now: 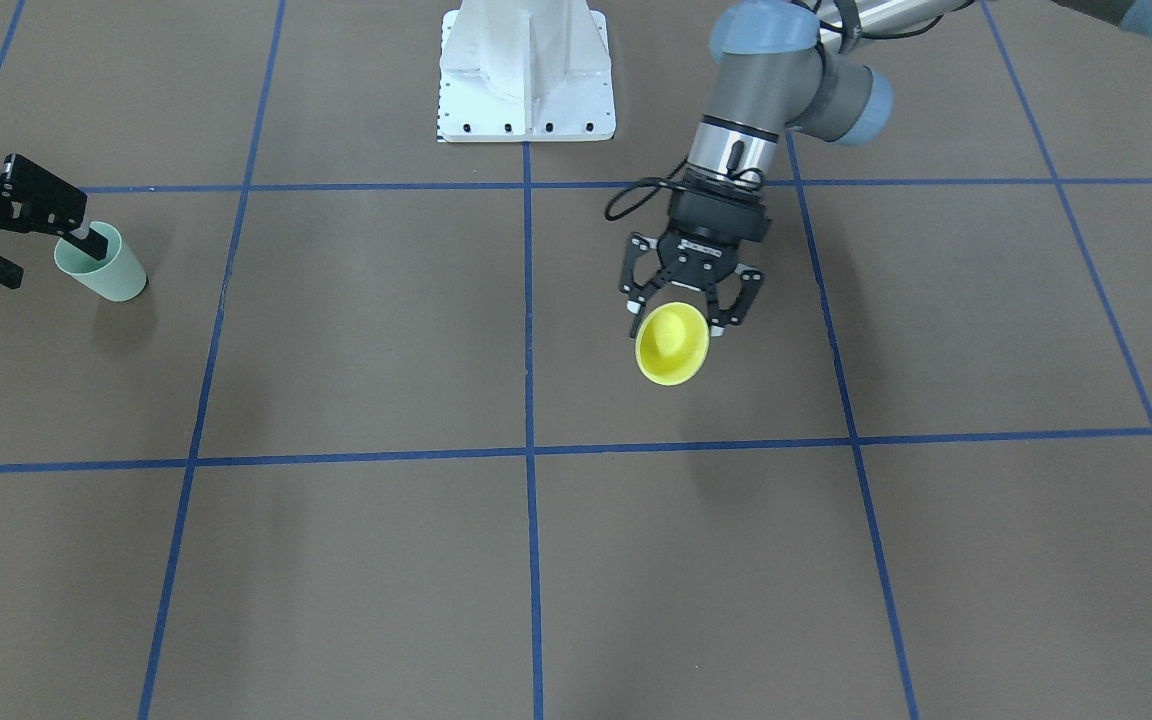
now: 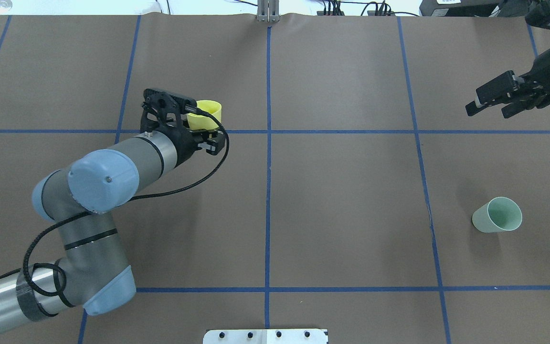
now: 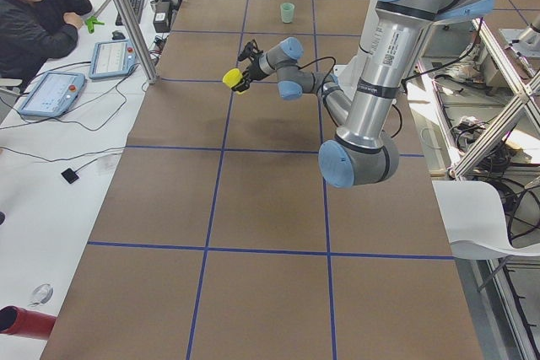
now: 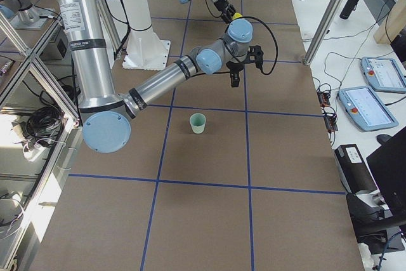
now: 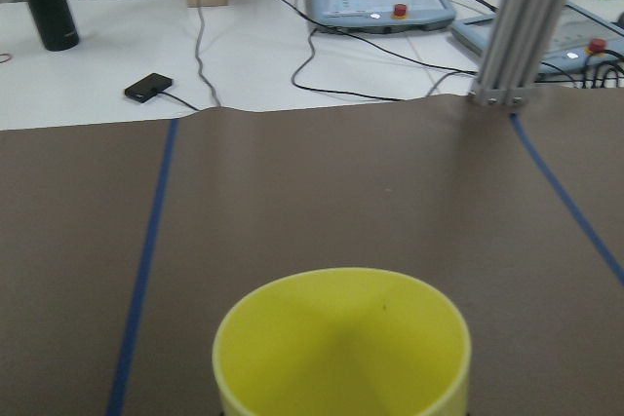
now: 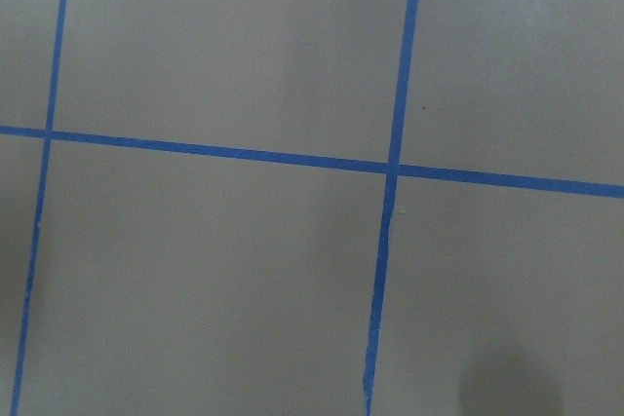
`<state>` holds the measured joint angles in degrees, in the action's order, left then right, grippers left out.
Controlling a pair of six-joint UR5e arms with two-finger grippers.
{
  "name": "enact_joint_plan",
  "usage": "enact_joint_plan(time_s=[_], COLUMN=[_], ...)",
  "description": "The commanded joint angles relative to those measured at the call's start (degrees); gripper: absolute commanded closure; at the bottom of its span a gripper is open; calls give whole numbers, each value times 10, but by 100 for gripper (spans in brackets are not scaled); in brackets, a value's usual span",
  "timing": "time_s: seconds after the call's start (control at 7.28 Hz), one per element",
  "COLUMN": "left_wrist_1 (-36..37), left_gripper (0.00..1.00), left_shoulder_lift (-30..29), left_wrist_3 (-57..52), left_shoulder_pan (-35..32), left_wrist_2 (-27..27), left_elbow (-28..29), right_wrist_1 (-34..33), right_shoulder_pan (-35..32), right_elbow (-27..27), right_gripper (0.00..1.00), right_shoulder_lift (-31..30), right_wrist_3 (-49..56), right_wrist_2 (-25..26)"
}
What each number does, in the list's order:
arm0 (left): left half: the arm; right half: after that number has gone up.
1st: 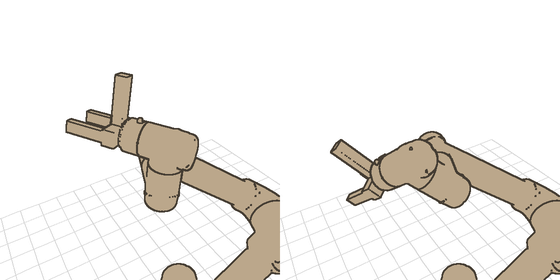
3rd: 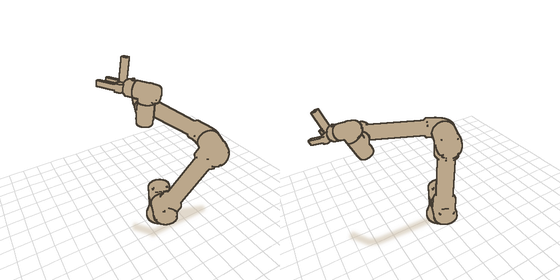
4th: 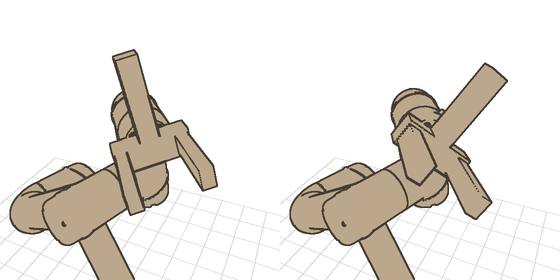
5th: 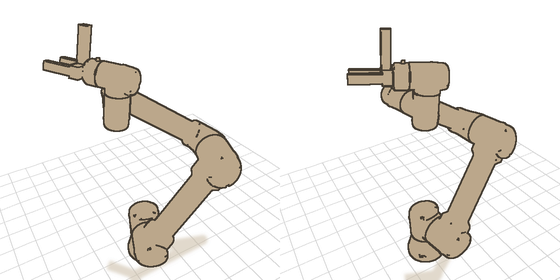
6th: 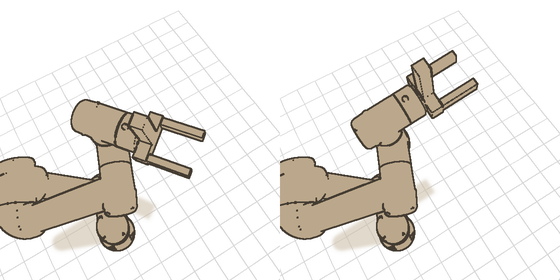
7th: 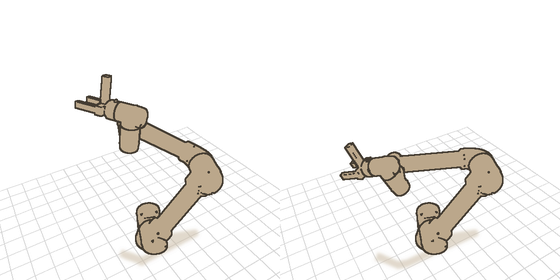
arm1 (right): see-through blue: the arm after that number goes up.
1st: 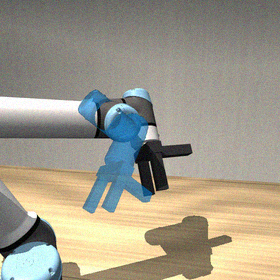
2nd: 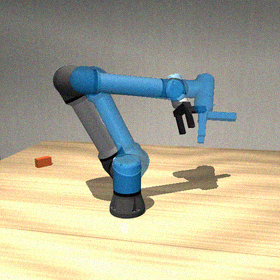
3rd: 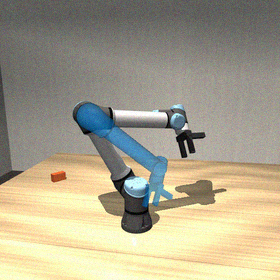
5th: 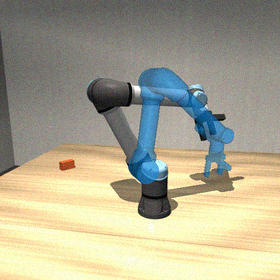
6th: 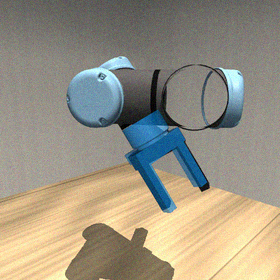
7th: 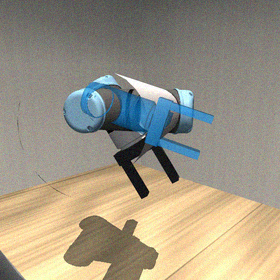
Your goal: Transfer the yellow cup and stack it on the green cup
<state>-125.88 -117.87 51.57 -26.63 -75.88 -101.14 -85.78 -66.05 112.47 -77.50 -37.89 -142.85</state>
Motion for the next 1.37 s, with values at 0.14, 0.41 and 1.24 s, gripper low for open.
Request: enact_joint_plan(time_s=[0.14,0.41,1.24], left_wrist_1=[-51,-151,-212], left_gripper=[100,100,100], left_shoulder_lift=[-62,-74,-111], left_wrist_3=[-15,-109,-155], left_shoulder_pan=[55,69,15], left_wrist_2=[-11,-18,-157], left_elbow=[57,115,136], right_wrist_1=[3,4,151], right_shoulder_pan=[92,118,149], right_elbow=[-74,-114,-184], right_gripper=[0,2,2], right_shoulder_lift=[145,202,228], right_wrist_3=[-116,-126,-199], right_wrist_2=[31,38,43])
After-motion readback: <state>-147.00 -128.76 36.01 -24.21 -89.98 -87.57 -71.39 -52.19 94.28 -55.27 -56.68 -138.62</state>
